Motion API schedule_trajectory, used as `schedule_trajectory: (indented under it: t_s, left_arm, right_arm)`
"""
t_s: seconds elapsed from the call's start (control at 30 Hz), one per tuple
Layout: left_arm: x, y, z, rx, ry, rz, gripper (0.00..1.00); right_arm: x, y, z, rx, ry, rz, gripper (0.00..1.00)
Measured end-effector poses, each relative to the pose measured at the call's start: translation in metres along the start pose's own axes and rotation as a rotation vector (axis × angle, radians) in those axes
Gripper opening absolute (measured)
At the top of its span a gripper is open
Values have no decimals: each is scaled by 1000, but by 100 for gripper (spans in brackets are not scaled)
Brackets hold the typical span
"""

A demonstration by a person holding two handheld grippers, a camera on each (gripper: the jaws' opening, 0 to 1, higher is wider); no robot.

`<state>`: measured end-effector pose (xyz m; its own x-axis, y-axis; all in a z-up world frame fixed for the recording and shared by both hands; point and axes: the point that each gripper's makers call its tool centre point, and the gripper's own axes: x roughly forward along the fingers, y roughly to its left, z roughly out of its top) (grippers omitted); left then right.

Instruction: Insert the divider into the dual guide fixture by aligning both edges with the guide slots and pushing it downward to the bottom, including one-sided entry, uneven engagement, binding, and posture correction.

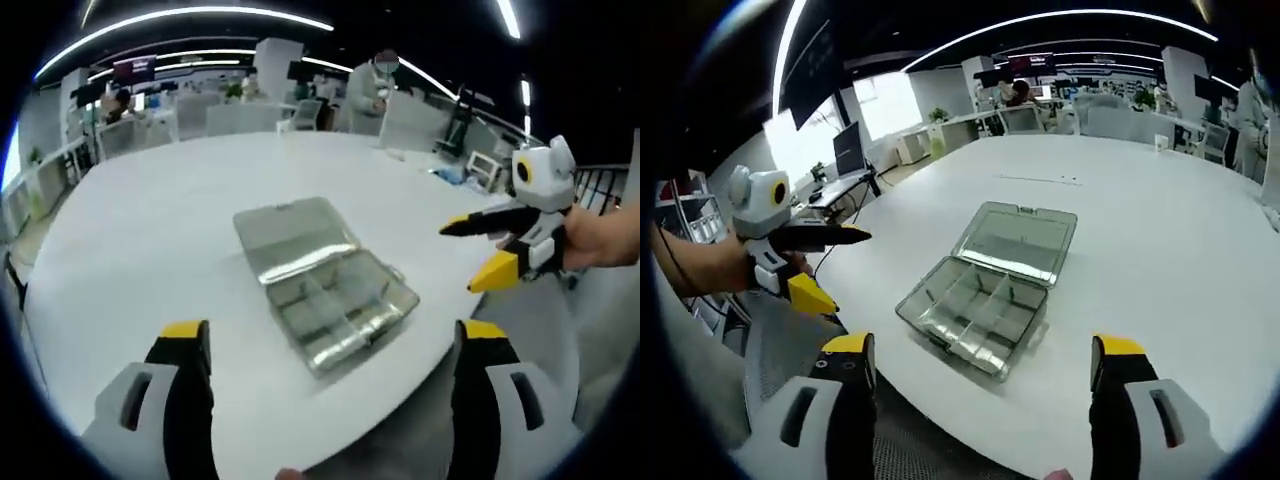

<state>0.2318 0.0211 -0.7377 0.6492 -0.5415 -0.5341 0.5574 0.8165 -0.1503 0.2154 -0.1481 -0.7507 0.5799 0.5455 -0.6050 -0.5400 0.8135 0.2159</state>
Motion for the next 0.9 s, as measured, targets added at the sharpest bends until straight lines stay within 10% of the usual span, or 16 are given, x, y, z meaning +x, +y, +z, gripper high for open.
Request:
schedule_trajectory:
  t_s: [0.9]
  left_arm:
    - [-30, 0, -10, -71, -101, 23, 99]
  right_arm:
    - [-35, -1, 4, 11, -140, -51, 93]
